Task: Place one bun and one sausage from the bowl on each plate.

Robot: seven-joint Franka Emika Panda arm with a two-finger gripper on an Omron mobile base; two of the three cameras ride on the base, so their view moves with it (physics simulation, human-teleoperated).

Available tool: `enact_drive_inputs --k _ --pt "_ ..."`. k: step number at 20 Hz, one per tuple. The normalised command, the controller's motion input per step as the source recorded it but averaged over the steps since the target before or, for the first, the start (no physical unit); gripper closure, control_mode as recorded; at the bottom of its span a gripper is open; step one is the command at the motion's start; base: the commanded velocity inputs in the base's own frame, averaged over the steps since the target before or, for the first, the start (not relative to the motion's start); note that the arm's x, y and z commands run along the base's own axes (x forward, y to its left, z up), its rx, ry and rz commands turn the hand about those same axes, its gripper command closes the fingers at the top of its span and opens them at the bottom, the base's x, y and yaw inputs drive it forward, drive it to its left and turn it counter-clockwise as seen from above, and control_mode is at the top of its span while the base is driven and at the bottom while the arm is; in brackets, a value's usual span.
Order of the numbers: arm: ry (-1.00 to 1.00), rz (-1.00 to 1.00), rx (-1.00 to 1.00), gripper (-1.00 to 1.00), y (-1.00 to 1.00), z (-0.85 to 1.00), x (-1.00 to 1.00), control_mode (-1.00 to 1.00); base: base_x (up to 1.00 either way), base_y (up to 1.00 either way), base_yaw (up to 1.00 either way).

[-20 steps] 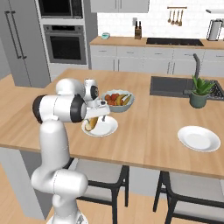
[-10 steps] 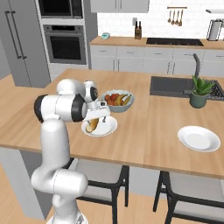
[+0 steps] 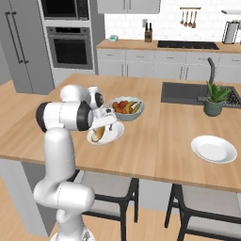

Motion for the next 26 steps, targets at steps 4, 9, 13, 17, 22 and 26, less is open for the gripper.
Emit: enact_drive_inputs --k 4,9,13,17,22,26 --pt "-0.18 0.02 0.0 -1.0 0.23 -0.09 -0.31 -1.0 0.0 0.0 0.0" --pt "-0.18 0.0 0.0 -1.0 0.01 -0.19 -0.38 -1.0 0.0 0.0 0.0" --pt "-0.21 0.01 0.0 -1.0 -0.19 0.45 -0.02 -1.0 0.0 0.0 0.0" --pt "-0.16 0.04 0.0 -1.0 -0.22 0.52 0.24 -1.0 0.0 0.0 0.0" --pt "-0.35 0.02 0.09 -1.0 -0.1 0.04 0.36 -1.0 0.0 0.0 0.0" --pt "-0.34 0.02 0.15 -1.0 -0.2 -0.01 0.28 -1.0 0.0 0.0 0.0"
